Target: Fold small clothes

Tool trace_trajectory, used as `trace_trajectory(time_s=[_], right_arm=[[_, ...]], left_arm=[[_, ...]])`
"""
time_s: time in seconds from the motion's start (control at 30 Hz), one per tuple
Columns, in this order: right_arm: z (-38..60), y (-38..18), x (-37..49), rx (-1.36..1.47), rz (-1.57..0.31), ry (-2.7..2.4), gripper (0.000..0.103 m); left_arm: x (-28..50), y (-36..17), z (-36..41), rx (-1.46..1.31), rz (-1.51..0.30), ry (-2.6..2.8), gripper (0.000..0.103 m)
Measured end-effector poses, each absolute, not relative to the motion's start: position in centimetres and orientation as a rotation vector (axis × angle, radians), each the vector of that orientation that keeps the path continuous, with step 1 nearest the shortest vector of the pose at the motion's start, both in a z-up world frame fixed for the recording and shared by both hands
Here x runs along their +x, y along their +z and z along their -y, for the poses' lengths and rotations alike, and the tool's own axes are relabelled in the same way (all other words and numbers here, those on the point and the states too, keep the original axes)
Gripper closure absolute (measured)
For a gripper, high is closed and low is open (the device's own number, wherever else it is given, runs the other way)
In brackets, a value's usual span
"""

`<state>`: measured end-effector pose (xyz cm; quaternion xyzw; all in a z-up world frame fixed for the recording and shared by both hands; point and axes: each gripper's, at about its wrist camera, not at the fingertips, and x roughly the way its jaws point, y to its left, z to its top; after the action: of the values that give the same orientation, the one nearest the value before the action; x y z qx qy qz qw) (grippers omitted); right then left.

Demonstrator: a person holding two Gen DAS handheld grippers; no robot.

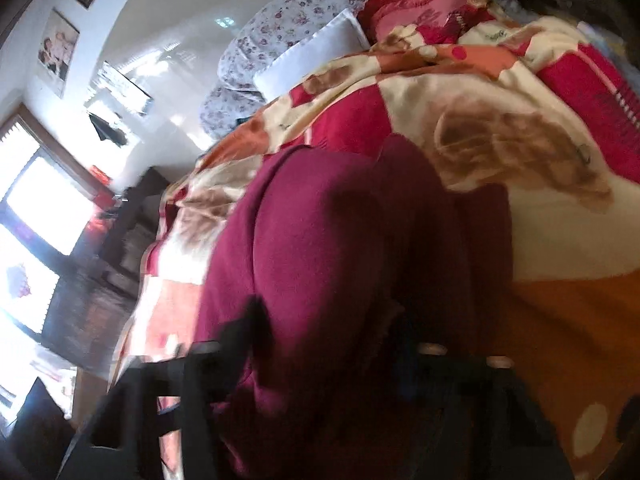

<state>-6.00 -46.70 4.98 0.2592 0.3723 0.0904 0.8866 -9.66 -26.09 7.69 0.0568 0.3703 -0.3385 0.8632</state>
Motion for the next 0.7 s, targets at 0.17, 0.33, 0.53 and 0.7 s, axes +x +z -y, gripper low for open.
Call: trace_trajectory(time_s=[0.17, 0.33, 0.53, 0.7], right_arm=[[46.4, 8.4, -8.1, 0.342, -0.687, 0.128, 0.08], [47.2, 6.0, -7.5, 0.293, -0.756, 0.063, 0.079], [49.5, 5.2, -8.2, 0.392, -0.746, 0.043, 0.061], [49.0, 8.3, -11.7, 0.356, -0.675, 0.02, 0.06]], left_arm=[[-10.3, 8.1, 27.8, 0.138, -0.77, -0.79, 0.039], [-11.2, 7.3, 28.1, 0.186, -0.766, -0.793, 0.039], [-12.2, 8.5, 26.0, 0.215, -0.751, -0.747, 0.039], [-10.8, 9.5, 24.1, 0.217, -0.709, -0.647, 0.035]])
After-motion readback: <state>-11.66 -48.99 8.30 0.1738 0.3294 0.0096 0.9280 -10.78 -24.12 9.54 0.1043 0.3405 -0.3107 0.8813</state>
